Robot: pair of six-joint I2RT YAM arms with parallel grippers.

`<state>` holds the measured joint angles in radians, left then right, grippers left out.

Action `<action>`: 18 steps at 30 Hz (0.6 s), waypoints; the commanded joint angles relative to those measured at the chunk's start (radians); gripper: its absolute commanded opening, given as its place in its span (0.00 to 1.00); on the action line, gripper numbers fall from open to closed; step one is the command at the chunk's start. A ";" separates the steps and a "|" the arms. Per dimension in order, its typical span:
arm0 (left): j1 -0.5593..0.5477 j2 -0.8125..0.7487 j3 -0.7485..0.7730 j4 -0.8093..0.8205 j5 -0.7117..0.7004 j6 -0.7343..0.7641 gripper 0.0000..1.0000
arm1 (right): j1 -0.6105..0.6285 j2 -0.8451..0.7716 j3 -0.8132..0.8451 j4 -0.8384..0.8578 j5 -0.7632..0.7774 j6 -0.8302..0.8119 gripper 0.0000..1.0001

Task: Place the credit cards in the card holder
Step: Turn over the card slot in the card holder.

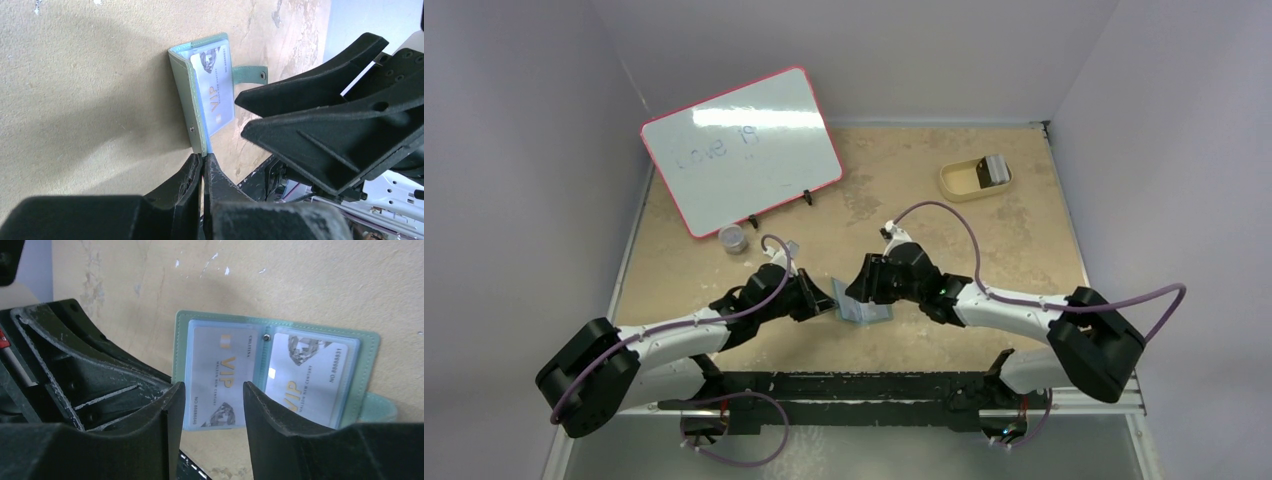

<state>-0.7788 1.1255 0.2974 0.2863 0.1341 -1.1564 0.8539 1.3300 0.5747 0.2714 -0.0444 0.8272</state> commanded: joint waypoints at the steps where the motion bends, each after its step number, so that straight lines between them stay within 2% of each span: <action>1: 0.004 -0.020 0.031 0.015 -0.007 0.032 0.00 | 0.039 0.020 0.057 -0.034 -0.002 -0.006 0.51; 5: 0.004 -0.026 0.032 0.009 -0.007 0.031 0.00 | 0.062 0.051 0.085 -0.050 0.013 -0.009 0.56; 10: 0.004 -0.033 0.031 0.006 -0.012 0.032 0.00 | 0.080 0.087 0.118 -0.091 0.045 -0.015 0.57; 18: 0.004 -0.039 0.030 0.002 -0.016 0.031 0.00 | 0.097 0.109 0.159 -0.174 0.116 -0.019 0.48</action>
<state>-0.7788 1.1099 0.2974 0.2493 0.1230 -1.1404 0.9390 1.4357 0.6838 0.1532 0.0074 0.8207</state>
